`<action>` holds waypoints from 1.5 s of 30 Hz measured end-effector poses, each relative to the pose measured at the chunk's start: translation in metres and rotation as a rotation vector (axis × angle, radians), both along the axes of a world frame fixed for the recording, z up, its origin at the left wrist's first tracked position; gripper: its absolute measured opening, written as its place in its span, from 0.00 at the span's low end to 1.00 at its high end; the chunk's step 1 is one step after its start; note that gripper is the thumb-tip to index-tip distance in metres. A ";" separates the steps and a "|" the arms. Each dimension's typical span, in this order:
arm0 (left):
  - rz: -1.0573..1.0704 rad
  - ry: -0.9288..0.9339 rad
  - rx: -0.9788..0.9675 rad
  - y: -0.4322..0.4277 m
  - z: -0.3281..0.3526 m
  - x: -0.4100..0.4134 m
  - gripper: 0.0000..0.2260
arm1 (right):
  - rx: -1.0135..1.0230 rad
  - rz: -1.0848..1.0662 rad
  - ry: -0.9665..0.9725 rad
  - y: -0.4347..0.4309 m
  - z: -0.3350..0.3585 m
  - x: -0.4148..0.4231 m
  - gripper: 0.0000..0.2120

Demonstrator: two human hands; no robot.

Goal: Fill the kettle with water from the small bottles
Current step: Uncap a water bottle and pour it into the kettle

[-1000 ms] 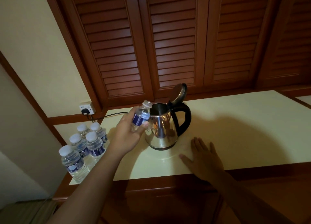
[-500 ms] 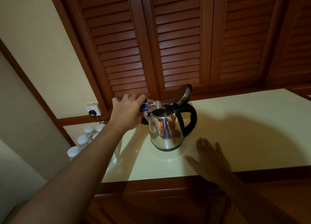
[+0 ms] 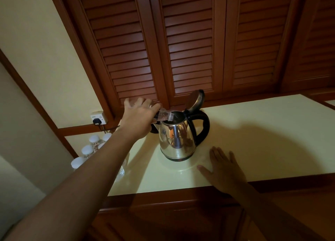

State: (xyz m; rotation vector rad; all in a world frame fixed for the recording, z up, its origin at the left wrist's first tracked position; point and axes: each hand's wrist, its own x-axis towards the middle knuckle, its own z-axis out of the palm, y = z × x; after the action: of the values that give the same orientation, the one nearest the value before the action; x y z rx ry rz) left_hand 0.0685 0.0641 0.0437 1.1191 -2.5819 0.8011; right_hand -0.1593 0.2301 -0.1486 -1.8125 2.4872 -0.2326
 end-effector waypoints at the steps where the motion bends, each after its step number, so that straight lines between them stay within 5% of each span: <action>1: 0.003 -0.001 -0.002 0.000 0.000 0.000 0.28 | 0.002 0.000 0.001 0.000 0.000 0.000 0.52; 25: -0.050 -0.077 -0.084 0.008 0.004 -0.004 0.33 | -0.003 0.007 0.008 0.000 -0.003 0.003 0.43; 45: -0.067 -0.146 -0.166 0.013 0.008 -0.005 0.32 | -0.019 0.012 -0.014 0.001 0.001 0.003 0.48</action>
State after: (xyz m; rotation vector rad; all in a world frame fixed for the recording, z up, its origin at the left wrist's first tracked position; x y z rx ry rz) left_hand 0.0631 0.0772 0.0517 0.9539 -2.5955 1.0958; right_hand -0.1564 0.2311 -0.1473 -1.8259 2.4727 -0.2676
